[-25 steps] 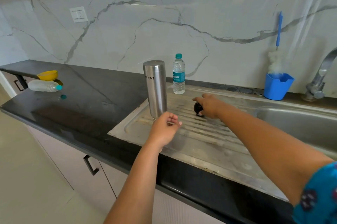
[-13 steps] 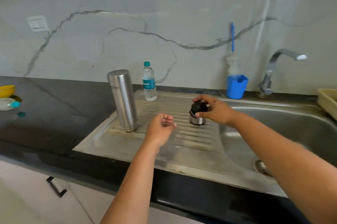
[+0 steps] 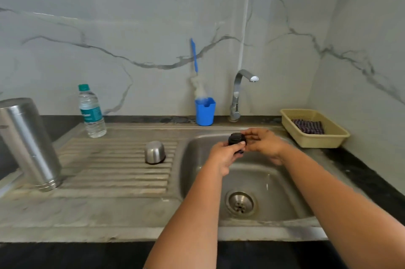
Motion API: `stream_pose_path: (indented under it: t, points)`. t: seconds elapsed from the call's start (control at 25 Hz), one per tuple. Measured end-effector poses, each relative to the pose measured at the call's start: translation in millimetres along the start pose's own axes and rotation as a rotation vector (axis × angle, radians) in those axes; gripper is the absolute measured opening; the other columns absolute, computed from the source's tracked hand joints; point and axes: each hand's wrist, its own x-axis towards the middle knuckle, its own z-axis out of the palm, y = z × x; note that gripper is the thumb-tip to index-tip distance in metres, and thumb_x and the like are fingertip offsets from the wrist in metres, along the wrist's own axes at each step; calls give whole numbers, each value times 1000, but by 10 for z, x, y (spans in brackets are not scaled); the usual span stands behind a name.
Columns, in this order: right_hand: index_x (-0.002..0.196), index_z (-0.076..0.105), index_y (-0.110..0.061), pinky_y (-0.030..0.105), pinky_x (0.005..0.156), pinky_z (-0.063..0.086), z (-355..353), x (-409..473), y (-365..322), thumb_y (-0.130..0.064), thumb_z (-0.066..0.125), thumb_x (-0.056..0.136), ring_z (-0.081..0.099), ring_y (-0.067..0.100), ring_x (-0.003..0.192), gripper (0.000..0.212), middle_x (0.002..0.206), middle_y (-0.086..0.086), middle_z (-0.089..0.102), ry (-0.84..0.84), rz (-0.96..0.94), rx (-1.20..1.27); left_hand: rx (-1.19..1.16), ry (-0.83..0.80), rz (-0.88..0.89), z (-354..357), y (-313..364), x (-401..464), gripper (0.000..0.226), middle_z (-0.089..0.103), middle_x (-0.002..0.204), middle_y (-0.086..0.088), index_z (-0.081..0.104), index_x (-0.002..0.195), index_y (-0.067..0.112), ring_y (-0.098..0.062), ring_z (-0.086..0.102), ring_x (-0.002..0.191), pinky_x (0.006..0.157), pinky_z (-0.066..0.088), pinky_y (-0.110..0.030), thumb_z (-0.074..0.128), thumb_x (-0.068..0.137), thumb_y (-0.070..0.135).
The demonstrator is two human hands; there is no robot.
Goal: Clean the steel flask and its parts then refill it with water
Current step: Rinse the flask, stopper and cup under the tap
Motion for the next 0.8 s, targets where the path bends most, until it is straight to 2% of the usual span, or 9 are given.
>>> stream_pose_path:
  t: [0.08,0.2,0.28,0.44,0.64,0.8]
  points:
    - [128,55,-7,27,97,47,-209,180,101,18,57,82,58,18,117,52,124,11,63,-114,52,-12,-92,44,-2,30,-100,142,47,68,110,-17,54,125,-8,-20,70,89,75,59,-21,74,86,9]
    - [141,44,-7,33,111,35,-441,685,222,3,53,94,47,21,131,49,142,11,50,82,-4,-302,-175,101,-17,-19,-141,334,45,65,117,-19,53,122,-3,-22,69,91,69,59,-20,75,86,12]
    - [146,39,-11,35,115,28,-509,1003,196,-8,50,98,41,22,136,49,147,7,45,161,-70,-387,-187,112,-13,-40,-198,437,41,66,117,-18,54,121,-2,-22,69,95,71,58,-20,73,87,13]
    - [150,32,-21,34,116,26,-448,1510,160,-14,44,101,37,25,139,51,152,7,37,154,-125,-417,-106,138,42,-46,-327,561,43,66,118,-20,54,124,-6,-21,69,99,75,58,-18,72,89,11]
    - [150,30,-25,29,111,29,-394,1742,313,-11,43,101,42,26,135,53,148,9,45,146,-203,-549,-108,148,42,-64,-388,626,44,68,115,-18,55,124,-5,-18,71,91,74,57,-17,73,88,12]
    - [151,26,-29,31,110,30,-461,1778,318,-9,40,101,42,29,134,55,148,9,43,119,-220,-693,-105,148,47,-51,-362,587,42,67,117,-18,54,122,-4,-19,70,94,74,57,-17,72,88,11]
